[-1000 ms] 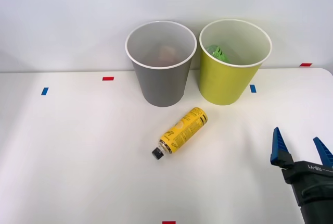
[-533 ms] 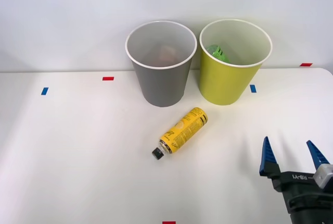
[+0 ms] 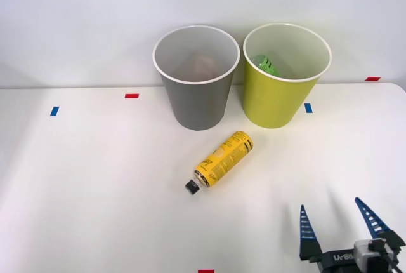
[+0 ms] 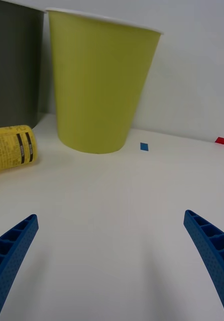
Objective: Put cans in the gray bin, plastic bottles in the light green bin
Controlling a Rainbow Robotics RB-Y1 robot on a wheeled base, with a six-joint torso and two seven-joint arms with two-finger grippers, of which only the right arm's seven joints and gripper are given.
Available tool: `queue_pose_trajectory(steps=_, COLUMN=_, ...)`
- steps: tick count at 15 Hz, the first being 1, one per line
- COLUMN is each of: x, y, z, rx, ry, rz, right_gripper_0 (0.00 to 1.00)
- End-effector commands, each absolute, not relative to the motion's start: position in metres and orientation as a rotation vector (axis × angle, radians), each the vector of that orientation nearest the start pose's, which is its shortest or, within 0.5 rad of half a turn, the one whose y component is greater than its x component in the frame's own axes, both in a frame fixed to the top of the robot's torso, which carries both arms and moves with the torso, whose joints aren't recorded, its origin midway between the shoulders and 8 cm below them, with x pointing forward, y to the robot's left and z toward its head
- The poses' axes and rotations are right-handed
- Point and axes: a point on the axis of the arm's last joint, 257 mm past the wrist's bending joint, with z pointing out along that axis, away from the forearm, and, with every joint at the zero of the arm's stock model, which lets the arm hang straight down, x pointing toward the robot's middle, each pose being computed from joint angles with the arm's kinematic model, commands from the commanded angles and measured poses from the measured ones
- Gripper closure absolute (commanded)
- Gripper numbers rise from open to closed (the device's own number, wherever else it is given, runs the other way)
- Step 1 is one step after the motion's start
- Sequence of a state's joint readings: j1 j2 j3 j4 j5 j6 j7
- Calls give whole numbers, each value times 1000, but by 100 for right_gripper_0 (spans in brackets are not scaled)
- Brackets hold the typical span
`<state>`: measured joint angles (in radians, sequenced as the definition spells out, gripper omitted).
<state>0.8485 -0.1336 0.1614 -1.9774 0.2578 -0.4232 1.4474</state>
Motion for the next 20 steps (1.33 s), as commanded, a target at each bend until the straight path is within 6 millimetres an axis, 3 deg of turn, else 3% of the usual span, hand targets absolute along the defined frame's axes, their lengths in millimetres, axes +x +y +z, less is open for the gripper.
queue_pose_trajectory(steps=1, x=272, y=-220, z=-285, rx=-190, ry=1641, rz=-84, right_gripper_0=0)
queue_pose_trajectory(steps=7, x=244, y=-196, z=-301, rx=-148, ry=1706, rz=-19, right_gripper_0=0)
queue_pose_trajectory(steps=20, x=245, y=-191, z=-300, rx=-133, ry=1704, rz=0, right_gripper_0=0)
